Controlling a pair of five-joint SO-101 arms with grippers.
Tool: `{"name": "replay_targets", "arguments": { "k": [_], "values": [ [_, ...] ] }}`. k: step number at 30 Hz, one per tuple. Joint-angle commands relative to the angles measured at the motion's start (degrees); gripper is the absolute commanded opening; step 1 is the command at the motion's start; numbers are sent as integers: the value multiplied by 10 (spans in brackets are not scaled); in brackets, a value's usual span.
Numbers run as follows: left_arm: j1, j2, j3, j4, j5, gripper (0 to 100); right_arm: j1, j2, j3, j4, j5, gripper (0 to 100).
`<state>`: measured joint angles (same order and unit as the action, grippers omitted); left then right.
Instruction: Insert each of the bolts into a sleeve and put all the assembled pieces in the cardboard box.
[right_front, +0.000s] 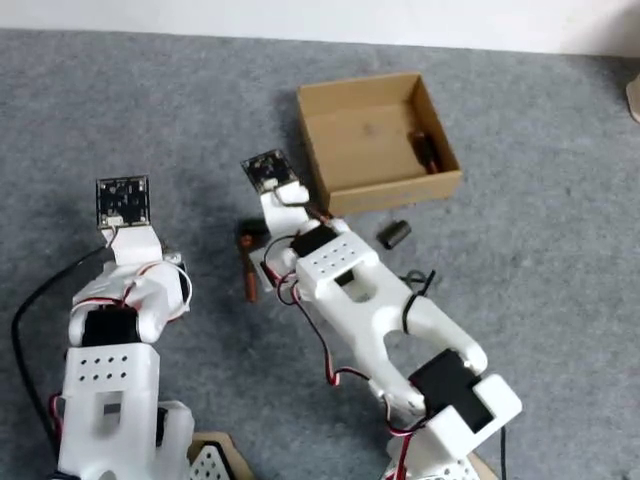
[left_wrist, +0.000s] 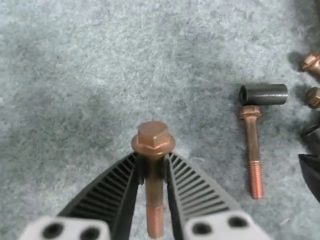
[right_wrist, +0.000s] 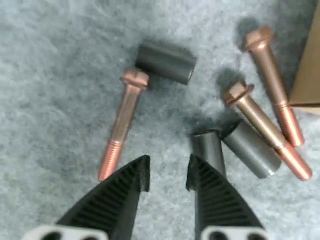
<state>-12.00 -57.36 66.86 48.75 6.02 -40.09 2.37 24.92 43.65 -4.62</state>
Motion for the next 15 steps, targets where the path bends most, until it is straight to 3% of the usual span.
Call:
{"name": "replay_targets", "arguments": {
  "k": [1,15],
  "values": [
    [-1,-13,-6,-14,2,5,6,-4,-28,3,10,123],
    [-1,-13,-6,-14,1,5,36,-5,-30,34,50,123]
  ]
}}
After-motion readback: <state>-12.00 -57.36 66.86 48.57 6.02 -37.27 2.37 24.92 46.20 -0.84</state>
